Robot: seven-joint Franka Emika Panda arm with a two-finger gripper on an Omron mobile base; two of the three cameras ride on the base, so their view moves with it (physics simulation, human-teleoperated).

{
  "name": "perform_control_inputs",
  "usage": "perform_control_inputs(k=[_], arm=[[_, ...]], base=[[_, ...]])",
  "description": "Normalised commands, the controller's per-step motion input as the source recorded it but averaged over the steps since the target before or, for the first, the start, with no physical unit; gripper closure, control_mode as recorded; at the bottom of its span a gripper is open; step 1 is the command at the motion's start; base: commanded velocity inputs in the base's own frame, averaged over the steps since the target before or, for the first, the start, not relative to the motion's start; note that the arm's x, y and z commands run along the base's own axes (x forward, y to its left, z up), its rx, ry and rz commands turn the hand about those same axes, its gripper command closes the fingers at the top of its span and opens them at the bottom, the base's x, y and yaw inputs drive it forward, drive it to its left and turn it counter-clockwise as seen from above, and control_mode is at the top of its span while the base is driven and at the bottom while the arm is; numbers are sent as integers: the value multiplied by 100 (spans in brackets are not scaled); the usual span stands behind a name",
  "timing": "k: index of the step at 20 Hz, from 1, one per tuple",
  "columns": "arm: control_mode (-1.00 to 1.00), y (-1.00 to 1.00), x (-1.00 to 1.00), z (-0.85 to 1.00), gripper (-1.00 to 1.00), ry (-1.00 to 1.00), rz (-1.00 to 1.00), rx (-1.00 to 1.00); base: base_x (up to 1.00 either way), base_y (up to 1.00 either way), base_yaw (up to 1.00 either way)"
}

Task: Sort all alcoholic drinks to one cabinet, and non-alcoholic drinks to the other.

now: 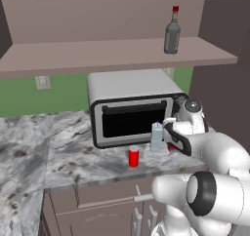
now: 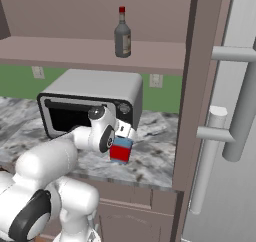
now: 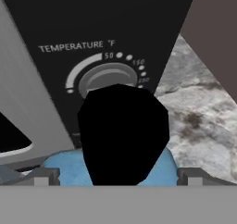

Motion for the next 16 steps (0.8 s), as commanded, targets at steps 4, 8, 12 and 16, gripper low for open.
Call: perform_control_inputs(k=[4,8,12,16], arm=[[-100,-11,11,0,100,0,0,0],[-100,-7,18,0,100,-2,0,0],[-100,-2,23,0,100,-4,0,0],[-100,0,22,0,100,-6,0,0]], base=[[0,0,0],[0,0,0],[0,0,0],[0,0,0]])
